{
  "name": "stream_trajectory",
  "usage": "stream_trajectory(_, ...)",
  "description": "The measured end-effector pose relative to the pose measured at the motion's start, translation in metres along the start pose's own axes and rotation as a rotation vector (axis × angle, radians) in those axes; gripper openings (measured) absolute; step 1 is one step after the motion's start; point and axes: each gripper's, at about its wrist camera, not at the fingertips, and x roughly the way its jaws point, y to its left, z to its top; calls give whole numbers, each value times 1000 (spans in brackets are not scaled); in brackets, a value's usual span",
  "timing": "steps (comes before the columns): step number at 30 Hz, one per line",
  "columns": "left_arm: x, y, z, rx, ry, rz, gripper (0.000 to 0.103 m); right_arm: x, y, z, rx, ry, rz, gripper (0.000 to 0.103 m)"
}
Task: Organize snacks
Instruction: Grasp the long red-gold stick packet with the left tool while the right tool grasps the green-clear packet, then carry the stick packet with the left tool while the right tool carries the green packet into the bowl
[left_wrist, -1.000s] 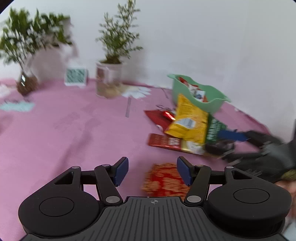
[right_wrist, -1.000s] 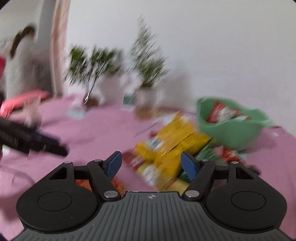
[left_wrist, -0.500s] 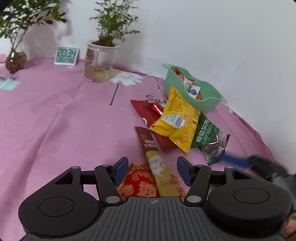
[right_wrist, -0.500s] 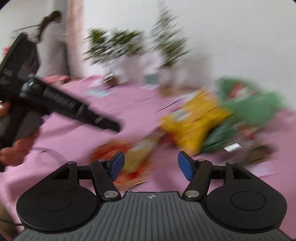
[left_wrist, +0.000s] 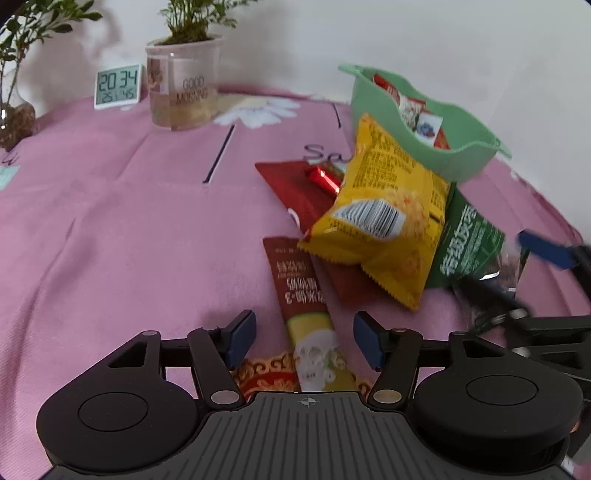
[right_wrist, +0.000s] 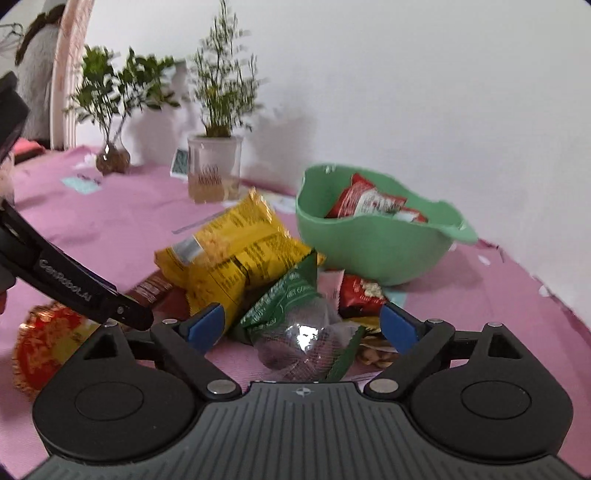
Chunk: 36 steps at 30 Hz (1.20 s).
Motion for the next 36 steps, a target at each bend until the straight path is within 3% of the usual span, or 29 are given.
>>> stream_trajectory(3,2,0,1,-13,-5,-6,103,9,4,-5,25,39,-12,92)
stream_trajectory(4,3,-1,1,-13,-8,-6,103,10,6,-7,28,49,-20,88)
stream_trajectory(5,3,-1,1,-10,-12,-4,103,9,7,-7,29,55,-23,76)
stream_trajectory(13,-2,-8,-10,79,-64,46,98,-21,19,-21,38,45,-18,73)
stream_trajectory(18,-14,1,-19,76,-63,-18,96,-45,27,-31,81,41,4,73)
stream_trajectory(28,-62,12,-32,72,-162,-42,96,-79,25,-44,193,20,24,64)
stream_trajectory(36,-87,16,-17,73,-209,-60,96,-85,10,-39,294,-7,54,61)
